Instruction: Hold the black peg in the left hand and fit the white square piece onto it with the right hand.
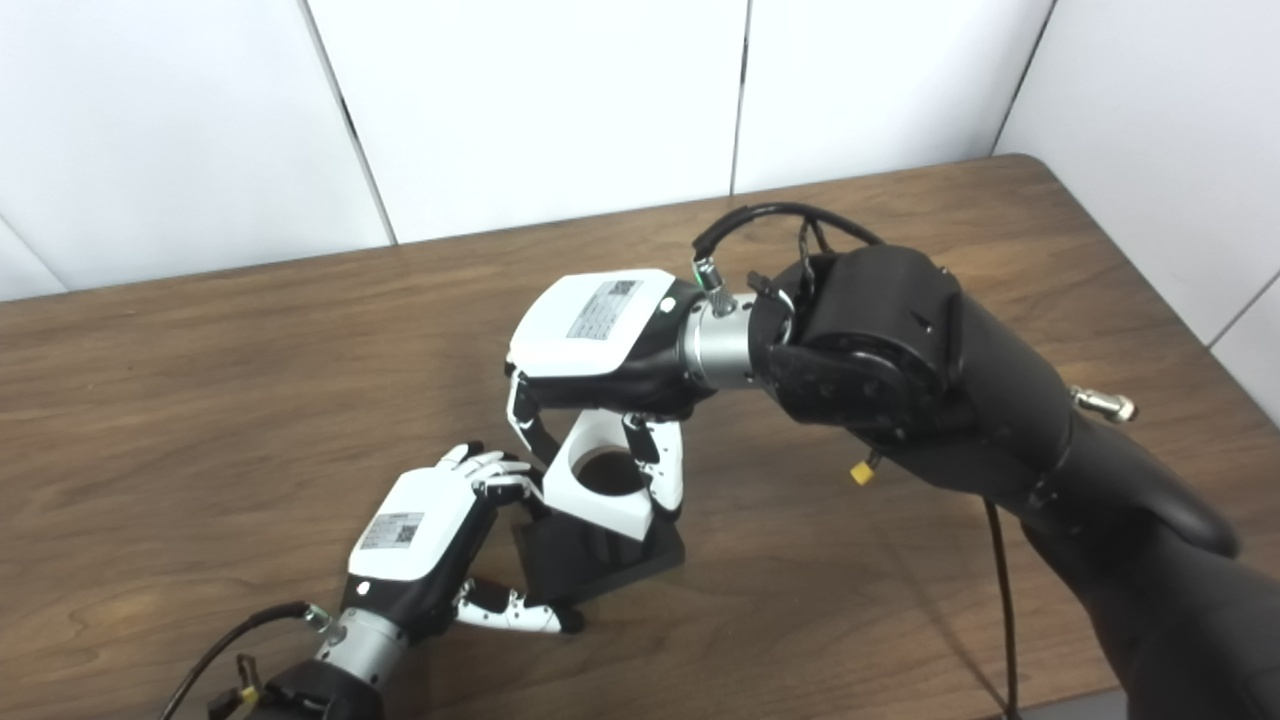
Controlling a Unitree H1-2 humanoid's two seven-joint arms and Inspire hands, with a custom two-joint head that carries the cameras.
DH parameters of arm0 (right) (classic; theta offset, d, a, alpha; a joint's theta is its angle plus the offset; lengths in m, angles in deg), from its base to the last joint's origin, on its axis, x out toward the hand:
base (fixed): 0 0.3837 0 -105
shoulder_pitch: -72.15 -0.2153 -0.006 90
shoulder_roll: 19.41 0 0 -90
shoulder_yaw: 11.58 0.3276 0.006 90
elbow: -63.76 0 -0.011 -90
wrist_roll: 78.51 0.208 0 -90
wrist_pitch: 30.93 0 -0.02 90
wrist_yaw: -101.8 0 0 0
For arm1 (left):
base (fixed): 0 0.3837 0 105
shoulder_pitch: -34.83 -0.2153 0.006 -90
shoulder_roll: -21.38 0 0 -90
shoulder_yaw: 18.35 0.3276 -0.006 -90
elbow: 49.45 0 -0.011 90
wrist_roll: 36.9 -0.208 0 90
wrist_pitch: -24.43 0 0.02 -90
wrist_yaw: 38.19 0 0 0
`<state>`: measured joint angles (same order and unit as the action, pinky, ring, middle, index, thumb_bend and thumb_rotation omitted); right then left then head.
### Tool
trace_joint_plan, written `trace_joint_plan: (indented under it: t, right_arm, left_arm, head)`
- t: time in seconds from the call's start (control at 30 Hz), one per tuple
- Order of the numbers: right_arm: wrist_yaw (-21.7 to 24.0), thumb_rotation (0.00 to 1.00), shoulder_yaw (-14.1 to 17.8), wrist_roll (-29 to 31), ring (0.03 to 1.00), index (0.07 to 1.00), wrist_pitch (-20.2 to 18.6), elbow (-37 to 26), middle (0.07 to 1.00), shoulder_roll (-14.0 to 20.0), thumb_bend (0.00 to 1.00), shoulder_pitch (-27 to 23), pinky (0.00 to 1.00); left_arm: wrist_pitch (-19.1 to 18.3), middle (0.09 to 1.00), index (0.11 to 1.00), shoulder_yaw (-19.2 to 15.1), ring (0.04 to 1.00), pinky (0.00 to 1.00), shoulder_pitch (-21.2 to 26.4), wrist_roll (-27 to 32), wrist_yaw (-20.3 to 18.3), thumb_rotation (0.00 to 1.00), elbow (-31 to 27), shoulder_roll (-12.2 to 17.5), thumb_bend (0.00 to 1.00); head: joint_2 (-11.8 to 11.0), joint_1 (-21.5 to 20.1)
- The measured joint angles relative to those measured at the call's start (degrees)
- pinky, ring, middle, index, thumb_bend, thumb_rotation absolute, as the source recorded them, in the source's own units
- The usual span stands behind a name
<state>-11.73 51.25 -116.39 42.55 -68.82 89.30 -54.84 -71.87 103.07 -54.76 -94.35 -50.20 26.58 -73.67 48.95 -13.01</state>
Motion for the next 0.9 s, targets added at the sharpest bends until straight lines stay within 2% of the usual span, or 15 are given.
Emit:
trace_joint_plan:
  t: [0.9]
  right_arm:
    - [-0.6, 0.13, -0.1, -1.6, 0.902, 0.483, 1.1, 2.4, 0.763, -0.9, 0.52, 2.2, 0.94]
  left_arm:
    - [-0.4, 0.779, 0.49, 0.2, 0.858, 0.95, 0.2, -1.3, -1.7, 0.06, -0.8, -0.4, 0.51]
  head:
    - [0.9, 0.1]
